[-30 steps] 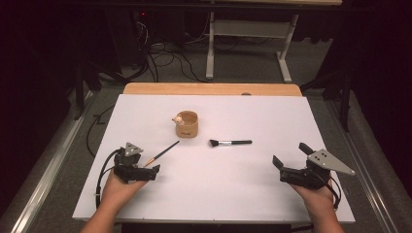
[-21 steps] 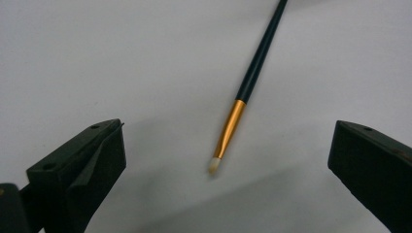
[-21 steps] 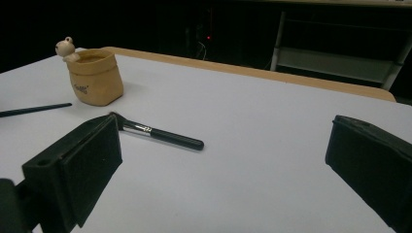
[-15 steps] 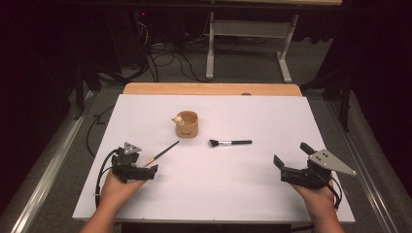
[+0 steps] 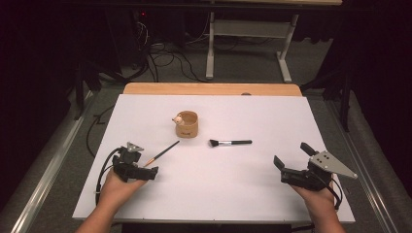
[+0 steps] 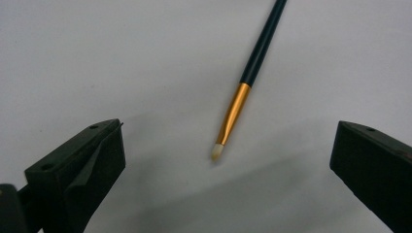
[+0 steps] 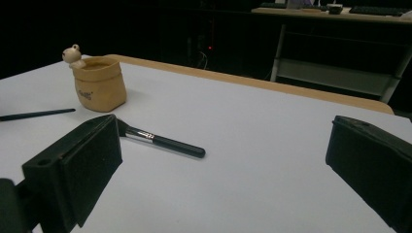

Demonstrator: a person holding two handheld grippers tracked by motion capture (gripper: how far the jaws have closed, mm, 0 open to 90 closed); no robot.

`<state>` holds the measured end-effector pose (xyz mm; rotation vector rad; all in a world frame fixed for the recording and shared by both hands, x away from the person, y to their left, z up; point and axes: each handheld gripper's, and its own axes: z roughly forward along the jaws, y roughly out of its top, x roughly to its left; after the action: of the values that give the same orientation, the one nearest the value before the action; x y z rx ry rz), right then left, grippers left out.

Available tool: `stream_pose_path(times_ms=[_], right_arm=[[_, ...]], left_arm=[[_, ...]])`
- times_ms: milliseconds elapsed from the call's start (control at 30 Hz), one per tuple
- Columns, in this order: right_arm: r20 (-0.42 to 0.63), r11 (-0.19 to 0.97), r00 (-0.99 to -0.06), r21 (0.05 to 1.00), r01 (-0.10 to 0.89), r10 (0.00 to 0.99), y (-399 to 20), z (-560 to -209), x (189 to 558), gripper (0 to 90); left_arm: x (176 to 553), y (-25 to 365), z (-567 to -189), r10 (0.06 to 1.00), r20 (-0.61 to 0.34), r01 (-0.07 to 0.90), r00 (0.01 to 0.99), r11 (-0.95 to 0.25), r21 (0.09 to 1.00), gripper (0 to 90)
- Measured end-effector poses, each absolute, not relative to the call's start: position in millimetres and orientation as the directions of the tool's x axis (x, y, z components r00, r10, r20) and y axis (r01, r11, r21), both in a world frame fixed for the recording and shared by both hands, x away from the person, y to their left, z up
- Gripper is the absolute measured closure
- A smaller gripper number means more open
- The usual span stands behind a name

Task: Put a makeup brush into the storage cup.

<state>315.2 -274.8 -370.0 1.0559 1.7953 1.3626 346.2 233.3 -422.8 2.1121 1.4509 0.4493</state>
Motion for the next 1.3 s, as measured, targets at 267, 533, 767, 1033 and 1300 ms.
stream_pose_path(times_ms=[267, 533, 767, 1033, 1300], right_arm=[[-0.020, 0.139, -0.473, 0.966, 0.218, 0.881, -274.4, -369.8, 313.8, 1.2], [-0.012, 0.129, -0.465, 0.967, 0.222, 0.885, -275.4, -367.8, 312.9, 1.2], [-0.002, 0.110, -0.465, 0.973, 0.205, 0.885, -278.2, -365.9, 312.0, 1.3], [0.004, 0.105, -0.458, 0.971, 0.212, 0.889, -279.0, -365.9, 313.4, 1.4], [-0.002, 0.114, -0.459, 0.969, 0.217, 0.888, -277.8, -366.4, 313.2, 2.2]], left_arm=[[347.6, 236.5, -413.3, 0.935, -0.071, 0.795, 0.347, -0.253, 0.552, 0.0], [348.5, 235.9, -407.3, 0.931, -0.054, 0.825, 0.360, -0.290, 0.486, 0.0], [352.1, 239.0, -409.7, 0.932, -0.083, 0.858, 0.351, -0.285, 0.427, 0.0], [357.6, 241.4, -412.2, 0.926, -0.081, 0.877, 0.370, -0.318, 0.361, 0.3], [362.9, 238.7, -404.5, 0.918, -0.088, 0.884, 0.386, -0.341, 0.320, 0.3]])
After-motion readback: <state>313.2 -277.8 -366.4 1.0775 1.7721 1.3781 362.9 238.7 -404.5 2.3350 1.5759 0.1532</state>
